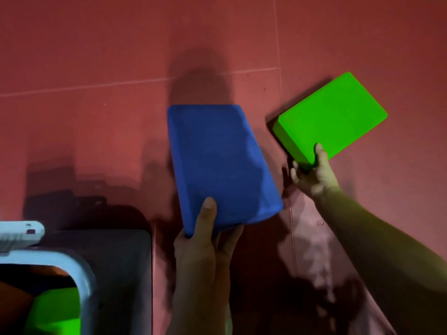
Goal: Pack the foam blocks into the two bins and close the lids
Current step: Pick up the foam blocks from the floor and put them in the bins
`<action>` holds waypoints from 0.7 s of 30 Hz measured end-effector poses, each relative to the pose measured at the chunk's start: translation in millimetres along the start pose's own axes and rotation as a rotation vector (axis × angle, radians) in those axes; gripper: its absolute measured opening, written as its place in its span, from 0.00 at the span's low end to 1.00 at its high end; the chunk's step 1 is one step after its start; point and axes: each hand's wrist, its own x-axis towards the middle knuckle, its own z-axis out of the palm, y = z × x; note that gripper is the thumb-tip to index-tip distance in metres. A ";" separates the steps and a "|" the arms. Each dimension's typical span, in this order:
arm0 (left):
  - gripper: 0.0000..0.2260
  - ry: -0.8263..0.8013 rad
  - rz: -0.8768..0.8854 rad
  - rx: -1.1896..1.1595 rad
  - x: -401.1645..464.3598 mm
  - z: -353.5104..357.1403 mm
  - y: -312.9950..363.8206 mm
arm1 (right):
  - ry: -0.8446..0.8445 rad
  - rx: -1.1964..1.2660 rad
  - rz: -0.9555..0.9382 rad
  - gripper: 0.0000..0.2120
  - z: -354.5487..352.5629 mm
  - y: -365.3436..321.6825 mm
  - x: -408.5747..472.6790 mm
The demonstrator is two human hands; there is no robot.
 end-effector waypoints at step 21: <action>0.19 -0.005 0.286 0.018 -72.6 -18.8 75.9 | -0.464 -0.124 -0.026 0.15 9.2 91.2 -150.5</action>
